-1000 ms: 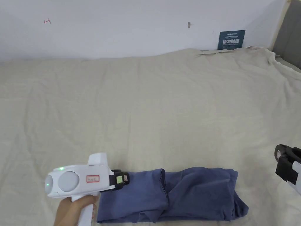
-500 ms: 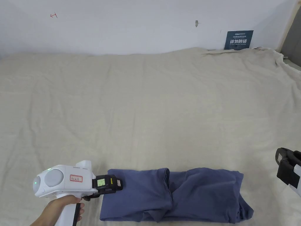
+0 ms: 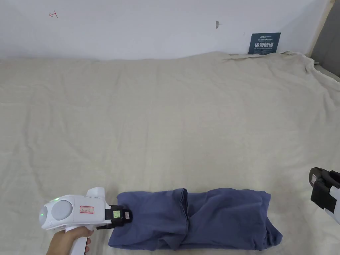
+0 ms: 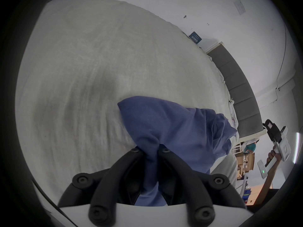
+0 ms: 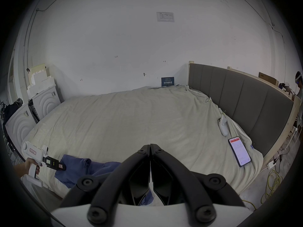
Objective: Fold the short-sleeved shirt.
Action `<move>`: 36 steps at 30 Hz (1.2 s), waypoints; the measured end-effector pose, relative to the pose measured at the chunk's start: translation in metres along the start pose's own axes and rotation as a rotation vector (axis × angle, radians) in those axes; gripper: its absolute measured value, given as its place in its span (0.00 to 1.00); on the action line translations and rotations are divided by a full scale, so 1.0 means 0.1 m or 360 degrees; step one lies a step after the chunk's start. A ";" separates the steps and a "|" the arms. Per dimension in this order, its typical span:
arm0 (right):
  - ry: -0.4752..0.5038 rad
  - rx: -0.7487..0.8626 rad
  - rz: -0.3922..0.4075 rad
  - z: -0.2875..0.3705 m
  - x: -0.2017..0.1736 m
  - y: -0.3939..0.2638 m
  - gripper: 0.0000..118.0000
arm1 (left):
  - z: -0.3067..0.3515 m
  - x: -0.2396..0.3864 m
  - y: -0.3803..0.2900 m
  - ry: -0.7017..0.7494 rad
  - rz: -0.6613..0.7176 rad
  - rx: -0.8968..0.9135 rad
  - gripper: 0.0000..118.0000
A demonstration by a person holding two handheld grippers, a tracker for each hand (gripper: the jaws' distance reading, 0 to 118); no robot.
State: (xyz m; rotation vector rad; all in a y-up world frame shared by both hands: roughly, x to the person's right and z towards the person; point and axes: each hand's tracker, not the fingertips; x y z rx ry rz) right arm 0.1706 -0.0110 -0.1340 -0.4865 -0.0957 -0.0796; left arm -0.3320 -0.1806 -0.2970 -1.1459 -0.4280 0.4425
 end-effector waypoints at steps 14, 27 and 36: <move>0.0023 0.0021 -0.0006 0.00 -0.01 0.05 0.00 | 0.67 0.25 0.07 0.0179 -0.0141 0.0123 0.06; 0.0087 0.0033 0.0002 -0.03 -0.07 0.06 0.00 | 1.45 -0.05 0.08 0.0449 0.0029 0.0229 0.06; 0.0085 0.0036 -0.0003 0.01 -0.01 0.04 0.00 | 1.23 0.96 0.16 0.0184 -0.0097 0.0141 0.06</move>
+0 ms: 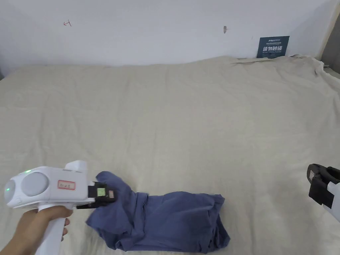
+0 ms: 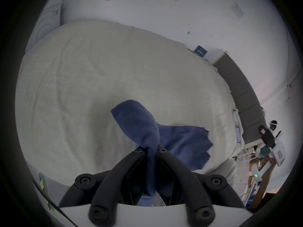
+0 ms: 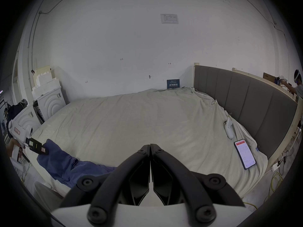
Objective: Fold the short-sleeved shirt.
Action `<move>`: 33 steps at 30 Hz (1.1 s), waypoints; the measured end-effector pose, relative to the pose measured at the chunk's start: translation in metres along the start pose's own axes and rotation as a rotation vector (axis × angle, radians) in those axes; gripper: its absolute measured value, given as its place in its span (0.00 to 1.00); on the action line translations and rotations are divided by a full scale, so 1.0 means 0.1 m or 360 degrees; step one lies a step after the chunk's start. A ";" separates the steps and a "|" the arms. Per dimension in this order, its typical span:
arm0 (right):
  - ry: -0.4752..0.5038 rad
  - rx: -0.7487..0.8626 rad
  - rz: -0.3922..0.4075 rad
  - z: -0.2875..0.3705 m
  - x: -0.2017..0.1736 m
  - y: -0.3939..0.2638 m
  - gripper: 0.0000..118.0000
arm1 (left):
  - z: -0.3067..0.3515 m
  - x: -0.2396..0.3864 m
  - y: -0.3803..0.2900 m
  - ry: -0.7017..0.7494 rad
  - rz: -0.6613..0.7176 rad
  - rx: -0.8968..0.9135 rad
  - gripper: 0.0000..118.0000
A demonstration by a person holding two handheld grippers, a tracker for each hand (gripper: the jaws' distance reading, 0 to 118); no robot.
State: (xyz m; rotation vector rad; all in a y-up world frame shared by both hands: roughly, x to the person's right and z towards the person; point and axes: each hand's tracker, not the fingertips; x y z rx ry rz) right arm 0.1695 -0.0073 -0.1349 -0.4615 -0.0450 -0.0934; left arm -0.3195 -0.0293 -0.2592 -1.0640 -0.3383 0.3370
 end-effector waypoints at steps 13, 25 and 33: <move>-0.0048 0.0001 -0.0026 0.10 0.15 -0.06 0.00 | -1.15 1.26 -0.03 -0.0244 -0.0308 -0.0301 0.06; -0.0093 -0.0013 -0.0051 0.14 0.26 -0.11 0.00 | -2.02 1.58 -0.40 -0.0091 -0.0362 -0.0453 0.08; -0.0088 -0.0014 -0.0051 0.14 0.24 -0.12 0.00 | -1.79 1.68 -0.39 -0.0167 -0.0343 -0.0374 0.89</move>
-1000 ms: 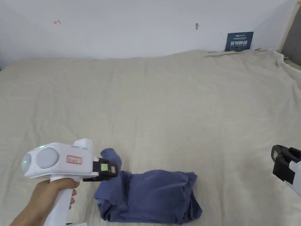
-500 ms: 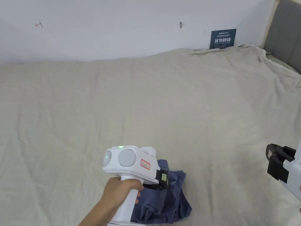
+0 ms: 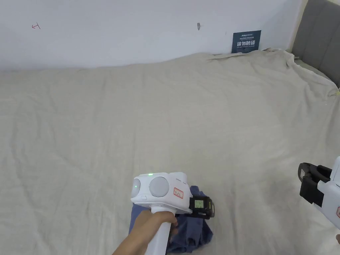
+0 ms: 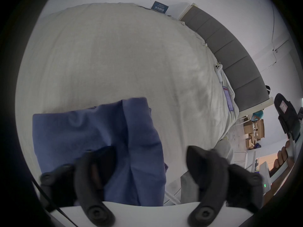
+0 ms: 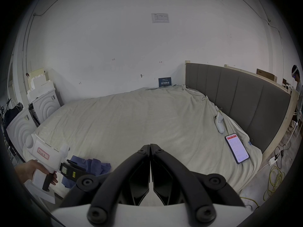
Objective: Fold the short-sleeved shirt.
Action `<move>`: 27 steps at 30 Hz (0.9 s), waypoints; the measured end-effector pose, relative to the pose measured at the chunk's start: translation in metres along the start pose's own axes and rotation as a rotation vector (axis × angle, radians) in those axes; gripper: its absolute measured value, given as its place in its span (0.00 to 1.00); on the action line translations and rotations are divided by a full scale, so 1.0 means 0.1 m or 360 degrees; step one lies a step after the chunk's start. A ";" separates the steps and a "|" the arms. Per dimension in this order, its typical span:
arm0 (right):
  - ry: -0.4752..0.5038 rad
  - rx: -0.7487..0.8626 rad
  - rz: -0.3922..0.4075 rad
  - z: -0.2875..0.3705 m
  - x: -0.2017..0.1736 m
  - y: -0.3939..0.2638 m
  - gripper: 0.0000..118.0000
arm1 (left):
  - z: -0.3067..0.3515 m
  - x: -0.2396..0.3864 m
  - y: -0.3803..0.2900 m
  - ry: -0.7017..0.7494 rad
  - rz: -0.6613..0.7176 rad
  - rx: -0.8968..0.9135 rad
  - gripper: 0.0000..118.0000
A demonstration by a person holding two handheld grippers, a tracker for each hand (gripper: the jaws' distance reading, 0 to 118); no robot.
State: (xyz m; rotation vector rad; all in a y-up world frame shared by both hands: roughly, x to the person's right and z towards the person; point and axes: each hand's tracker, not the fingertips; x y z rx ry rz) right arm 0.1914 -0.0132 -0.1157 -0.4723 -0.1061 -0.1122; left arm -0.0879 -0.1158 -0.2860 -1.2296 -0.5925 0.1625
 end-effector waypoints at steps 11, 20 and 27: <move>0.0031 0.0029 0.0016 0.04 -0.09 0.06 0.00 | 0.80 -0.18 -0.08 0.0138 -0.0165 0.0548 0.92; 0.0046 0.0028 0.0009 0.03 -0.13 0.06 0.00 | 0.66 -0.36 -0.40 0.0423 -0.0236 0.0871 0.19; 0.0039 0.0008 -0.0003 0.03 -0.10 0.01 0.00 | 0.20 -0.29 -0.60 0.0333 -0.0253 0.0734 0.00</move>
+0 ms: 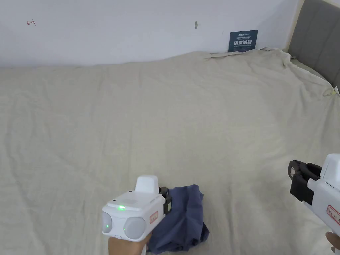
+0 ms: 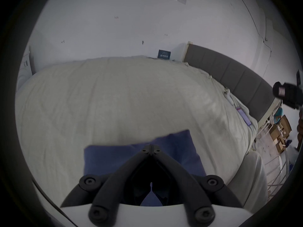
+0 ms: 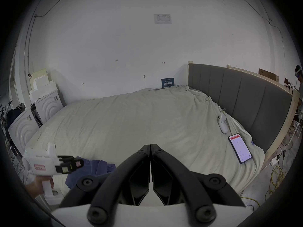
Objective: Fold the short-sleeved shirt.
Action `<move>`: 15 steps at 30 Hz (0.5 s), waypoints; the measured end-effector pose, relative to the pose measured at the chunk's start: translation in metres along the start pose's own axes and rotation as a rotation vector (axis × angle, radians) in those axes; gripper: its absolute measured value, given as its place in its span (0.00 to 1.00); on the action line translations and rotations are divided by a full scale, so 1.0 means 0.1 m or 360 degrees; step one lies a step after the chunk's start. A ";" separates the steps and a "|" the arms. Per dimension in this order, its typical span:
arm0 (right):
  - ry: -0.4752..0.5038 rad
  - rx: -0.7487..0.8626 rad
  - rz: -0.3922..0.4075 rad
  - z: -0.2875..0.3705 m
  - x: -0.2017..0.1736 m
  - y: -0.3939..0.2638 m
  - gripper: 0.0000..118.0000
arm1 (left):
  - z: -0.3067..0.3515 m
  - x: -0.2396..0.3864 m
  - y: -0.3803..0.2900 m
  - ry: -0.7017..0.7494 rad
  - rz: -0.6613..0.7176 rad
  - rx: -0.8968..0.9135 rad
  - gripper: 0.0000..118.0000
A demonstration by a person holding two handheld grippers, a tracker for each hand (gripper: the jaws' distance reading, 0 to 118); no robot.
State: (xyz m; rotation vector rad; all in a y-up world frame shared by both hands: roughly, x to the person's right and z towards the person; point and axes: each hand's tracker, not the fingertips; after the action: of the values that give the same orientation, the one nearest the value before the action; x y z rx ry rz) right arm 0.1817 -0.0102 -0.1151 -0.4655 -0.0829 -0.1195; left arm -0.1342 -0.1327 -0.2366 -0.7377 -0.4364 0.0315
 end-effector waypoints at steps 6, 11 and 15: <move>-0.0019 -0.0013 -0.0014 0.01 0.07 -0.04 0.00 | -0.25 0.26 -0.27 -0.0035 -0.0022 -0.0128 0.00; -0.0040 -0.0024 -0.0025 0.02 0.15 -0.06 0.00 | -0.41 0.45 -0.37 -0.0010 -0.0096 -0.0178 0.00; -0.0047 -0.0037 -0.0037 -0.01 0.19 -0.08 0.00 | -0.46 0.60 -0.38 -0.0010 -0.0192 -0.0186 0.00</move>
State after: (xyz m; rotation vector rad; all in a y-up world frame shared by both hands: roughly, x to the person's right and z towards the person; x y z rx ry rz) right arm 0.1992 -0.0193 -0.1102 -0.4894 -0.1159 -0.1367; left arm -0.0665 -0.1800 -0.2195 -0.8248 -0.4910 -0.1054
